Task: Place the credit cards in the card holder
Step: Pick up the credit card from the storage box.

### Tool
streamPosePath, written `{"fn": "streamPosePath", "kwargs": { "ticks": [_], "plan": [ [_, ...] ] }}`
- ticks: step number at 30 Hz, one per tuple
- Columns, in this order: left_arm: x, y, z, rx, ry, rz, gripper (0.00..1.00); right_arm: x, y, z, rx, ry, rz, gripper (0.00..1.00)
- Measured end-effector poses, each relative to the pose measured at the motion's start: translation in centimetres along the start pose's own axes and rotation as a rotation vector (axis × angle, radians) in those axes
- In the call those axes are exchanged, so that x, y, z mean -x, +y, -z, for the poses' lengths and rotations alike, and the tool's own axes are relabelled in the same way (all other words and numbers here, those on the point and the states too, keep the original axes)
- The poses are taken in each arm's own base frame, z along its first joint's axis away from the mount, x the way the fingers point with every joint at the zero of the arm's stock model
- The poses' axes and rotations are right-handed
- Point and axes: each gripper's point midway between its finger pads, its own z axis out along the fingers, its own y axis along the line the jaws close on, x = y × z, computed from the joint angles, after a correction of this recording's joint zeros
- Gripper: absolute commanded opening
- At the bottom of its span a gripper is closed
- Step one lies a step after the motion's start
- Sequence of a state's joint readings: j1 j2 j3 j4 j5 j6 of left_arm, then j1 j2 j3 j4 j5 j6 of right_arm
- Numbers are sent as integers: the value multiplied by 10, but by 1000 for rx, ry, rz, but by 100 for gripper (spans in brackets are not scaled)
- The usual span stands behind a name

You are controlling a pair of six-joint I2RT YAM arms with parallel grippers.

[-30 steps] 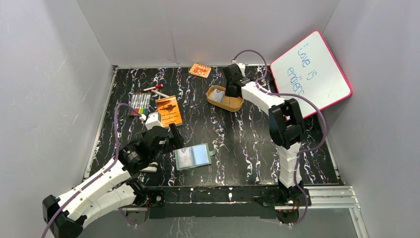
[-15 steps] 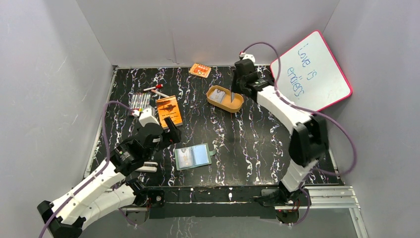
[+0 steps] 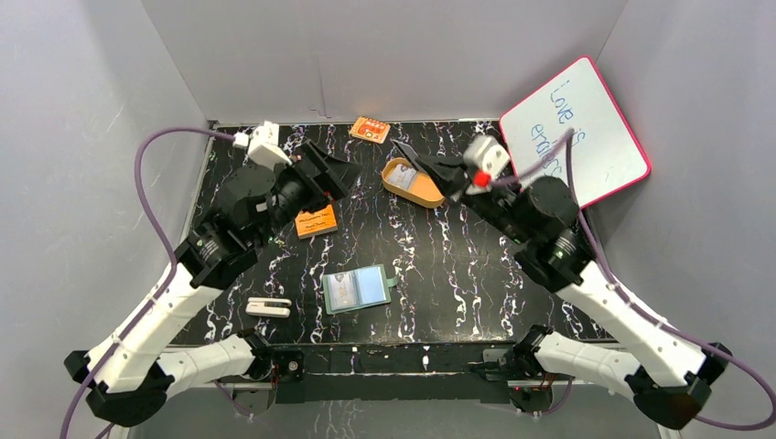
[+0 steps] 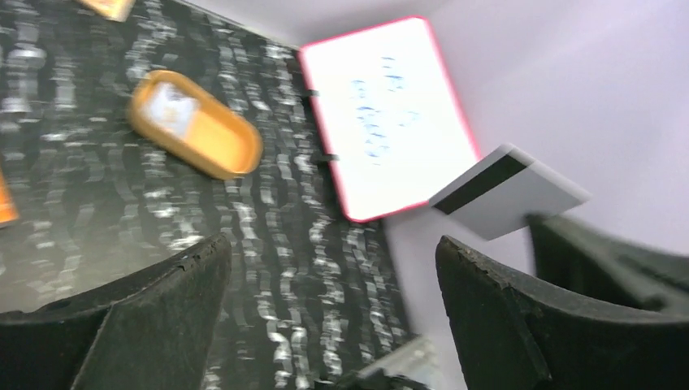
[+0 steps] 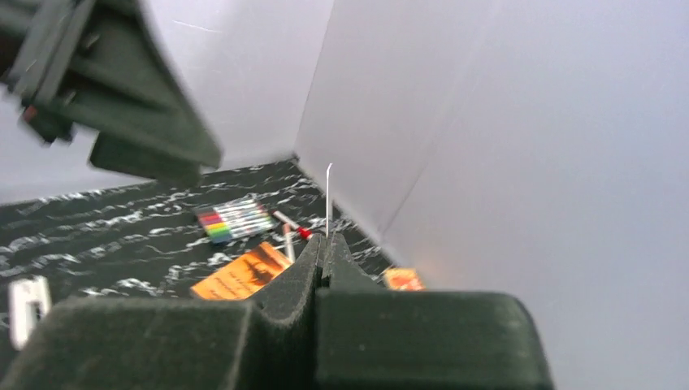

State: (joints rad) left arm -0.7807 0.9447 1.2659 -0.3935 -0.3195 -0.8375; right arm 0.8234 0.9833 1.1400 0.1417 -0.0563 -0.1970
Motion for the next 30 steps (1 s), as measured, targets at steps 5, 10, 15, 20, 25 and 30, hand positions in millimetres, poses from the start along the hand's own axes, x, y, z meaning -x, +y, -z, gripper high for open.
{"fn": "streamPosePath", "kwargs": {
  "ticks": [5,10,15,20,25,30],
  "plan": [
    [4,-62,-9,-176,84,133,93,27,10,29,75,-119,284,0],
    [4,-96,-2,-285,166,260,92,40,12,48,102,-177,534,0],
    [2,-115,8,-354,234,362,90,46,10,61,107,-191,747,0],
    [-5,-127,4,-391,288,413,86,45,10,61,122,-192,856,0],
    [-19,-129,-11,-382,339,440,79,39,12,58,140,-180,888,0],
    [-24,-133,-21,-393,361,458,71,21,16,53,168,-148,889,0]
  ]
}}
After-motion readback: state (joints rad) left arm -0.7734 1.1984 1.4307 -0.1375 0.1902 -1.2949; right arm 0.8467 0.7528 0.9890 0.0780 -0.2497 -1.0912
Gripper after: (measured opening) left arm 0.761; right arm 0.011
